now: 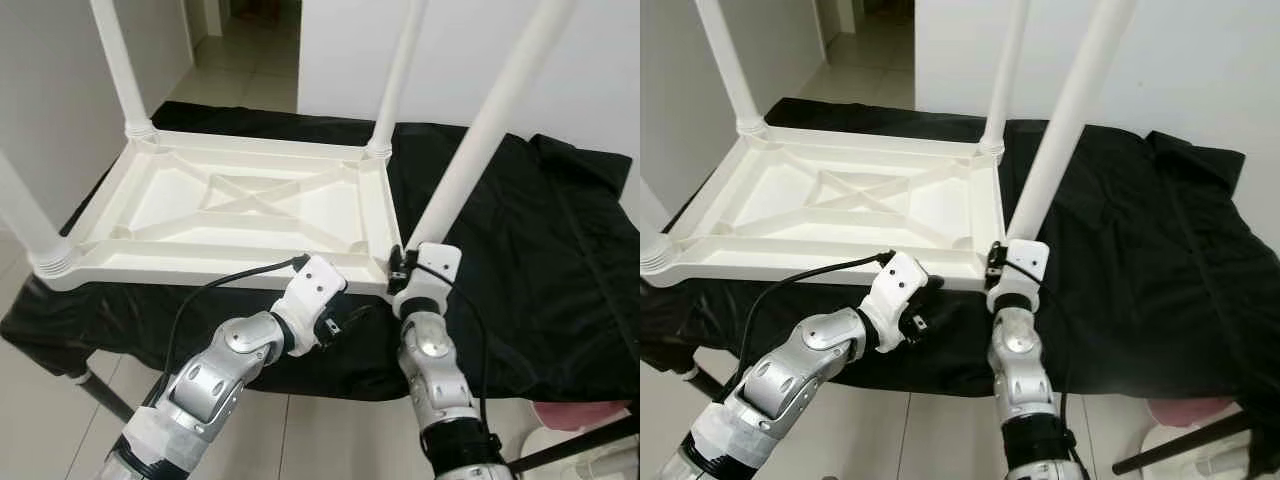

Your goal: Building children table

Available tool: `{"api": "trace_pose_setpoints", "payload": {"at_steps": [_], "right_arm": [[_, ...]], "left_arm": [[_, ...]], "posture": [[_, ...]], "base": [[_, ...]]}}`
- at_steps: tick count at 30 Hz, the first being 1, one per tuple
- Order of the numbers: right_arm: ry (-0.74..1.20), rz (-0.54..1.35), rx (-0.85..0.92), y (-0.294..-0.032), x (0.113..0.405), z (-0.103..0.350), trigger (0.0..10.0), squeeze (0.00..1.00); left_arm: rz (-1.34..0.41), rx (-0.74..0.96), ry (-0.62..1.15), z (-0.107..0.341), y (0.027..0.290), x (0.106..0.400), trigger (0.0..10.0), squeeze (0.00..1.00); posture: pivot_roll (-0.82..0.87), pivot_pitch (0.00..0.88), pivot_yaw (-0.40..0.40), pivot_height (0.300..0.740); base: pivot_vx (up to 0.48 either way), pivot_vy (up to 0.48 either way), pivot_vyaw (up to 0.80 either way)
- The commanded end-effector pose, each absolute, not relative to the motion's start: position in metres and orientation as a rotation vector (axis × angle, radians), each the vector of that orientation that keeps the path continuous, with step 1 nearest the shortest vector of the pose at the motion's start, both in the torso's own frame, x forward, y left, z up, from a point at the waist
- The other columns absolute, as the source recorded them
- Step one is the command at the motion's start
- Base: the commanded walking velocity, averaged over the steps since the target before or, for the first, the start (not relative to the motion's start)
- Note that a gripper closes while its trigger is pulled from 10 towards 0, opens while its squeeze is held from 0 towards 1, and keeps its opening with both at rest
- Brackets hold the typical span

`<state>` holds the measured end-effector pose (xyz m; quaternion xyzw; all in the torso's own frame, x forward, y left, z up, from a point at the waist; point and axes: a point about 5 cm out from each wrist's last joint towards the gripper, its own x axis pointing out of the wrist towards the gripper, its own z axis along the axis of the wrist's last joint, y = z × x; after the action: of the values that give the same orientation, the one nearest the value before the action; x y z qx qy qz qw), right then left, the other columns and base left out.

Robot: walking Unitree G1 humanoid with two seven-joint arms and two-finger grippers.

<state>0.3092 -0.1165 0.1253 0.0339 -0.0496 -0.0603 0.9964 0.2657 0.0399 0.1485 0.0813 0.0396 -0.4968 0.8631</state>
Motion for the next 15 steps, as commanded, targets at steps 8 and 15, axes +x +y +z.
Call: {"api": "trace_pose_setpoints", "payload": {"at_steps": [8,15], "right_arm": [[-0.064,-0.122,0.059,-0.122,0.305,0.116,10.0,1.00],[-0.127,-0.075,0.022,-0.128,0.302,0.126,10.0,1.00]], "left_arm": [[-1.034,0.168,0.097,0.147,0.043,0.269,10.0,0.00],[-0.994,0.142,0.099,0.148,0.043,0.275,10.0,0.00]], "posture": [[0.02,0.033,-0.058,0.740],[0.02,0.025,-0.068,0.740]], "base": [[0.000,0.000,0.00],[0.000,0.000,0.00]]}}
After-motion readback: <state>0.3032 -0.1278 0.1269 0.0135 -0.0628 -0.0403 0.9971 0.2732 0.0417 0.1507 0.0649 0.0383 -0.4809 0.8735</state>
